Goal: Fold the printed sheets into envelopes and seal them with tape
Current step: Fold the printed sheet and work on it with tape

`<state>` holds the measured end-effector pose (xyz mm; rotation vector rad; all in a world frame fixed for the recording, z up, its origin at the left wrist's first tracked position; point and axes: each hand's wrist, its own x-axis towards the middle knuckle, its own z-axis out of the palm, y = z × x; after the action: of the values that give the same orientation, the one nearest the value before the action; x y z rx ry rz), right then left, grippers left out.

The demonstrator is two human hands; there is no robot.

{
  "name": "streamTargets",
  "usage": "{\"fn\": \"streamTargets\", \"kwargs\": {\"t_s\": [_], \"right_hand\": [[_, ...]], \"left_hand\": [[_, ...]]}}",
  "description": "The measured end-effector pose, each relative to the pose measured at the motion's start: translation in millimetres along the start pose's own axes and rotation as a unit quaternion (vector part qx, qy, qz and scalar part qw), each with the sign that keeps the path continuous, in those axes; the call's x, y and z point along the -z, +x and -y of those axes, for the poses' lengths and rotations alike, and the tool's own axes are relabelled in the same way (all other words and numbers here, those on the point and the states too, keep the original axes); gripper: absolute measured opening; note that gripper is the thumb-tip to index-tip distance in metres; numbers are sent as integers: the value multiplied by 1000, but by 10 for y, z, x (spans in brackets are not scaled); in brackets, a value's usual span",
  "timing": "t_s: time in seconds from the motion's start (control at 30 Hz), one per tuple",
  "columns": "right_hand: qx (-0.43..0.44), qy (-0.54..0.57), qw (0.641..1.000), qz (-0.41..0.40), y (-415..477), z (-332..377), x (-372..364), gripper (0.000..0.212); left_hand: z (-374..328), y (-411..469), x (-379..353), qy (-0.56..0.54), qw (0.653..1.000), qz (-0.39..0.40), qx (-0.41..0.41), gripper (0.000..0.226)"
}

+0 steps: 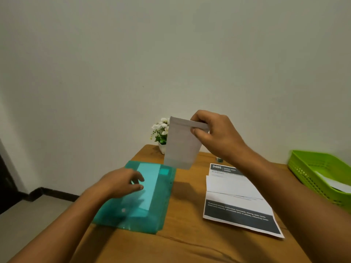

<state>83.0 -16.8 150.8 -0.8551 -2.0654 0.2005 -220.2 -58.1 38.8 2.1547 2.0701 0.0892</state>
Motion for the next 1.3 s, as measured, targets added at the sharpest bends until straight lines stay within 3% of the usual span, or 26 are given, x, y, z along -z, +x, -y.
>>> {"fn": "streamTargets", "kwargs": {"t_s": [0.1,0.2,0.33,0.4,0.5,0.57,0.7,0.77,0.9,1.0,1.23,1.3], "right_hand": [[-26,-15,999,-18,-121,-247,29,7],[-55,-16,998,-35,-250,-491,46,10],[-88,17,994,-67,-410,-776,61,12],[-115,33,989,-91,-500,-909,87,13],[-220,107,960,-138,-657,-1113,109,33],[-327,213,906,-162,-754,-1214,94,43],[-471,480,725,-148,-916,-1459,-67,36],[-498,515,683,-143,-994,-1561,-161,41],[-529,468,691,-154,-1121,-1661,-313,20],[-560,456,681,-125,-1148,-1750,-426,14],[-586,396,696,-130,-1081,-1821,-581,17],[-587,408,683,-147,-1063,-1831,-601,20]], "left_hand": [[-319,251,29,-61,993,-88,-47,60],[-695,499,-4,-235,960,-96,-115,72],[-1256,711,-72,-406,893,-64,-180,42],[-1446,838,-168,-439,874,-100,-183,24],[-1592,1061,-365,-478,851,-149,-159,21],[-1654,1197,-491,-470,853,-173,-146,24],[-1712,1344,-739,-406,891,-179,-91,34],[-1663,1406,-890,-357,913,-182,-80,38],[-1559,1470,-1173,-248,954,-154,-73,44],[-1532,1484,-1274,-187,966,-160,-79,44],[-1508,1533,-1315,-238,956,-158,-65,42],[-1485,1551,-1327,-253,954,-149,-56,41]]}}
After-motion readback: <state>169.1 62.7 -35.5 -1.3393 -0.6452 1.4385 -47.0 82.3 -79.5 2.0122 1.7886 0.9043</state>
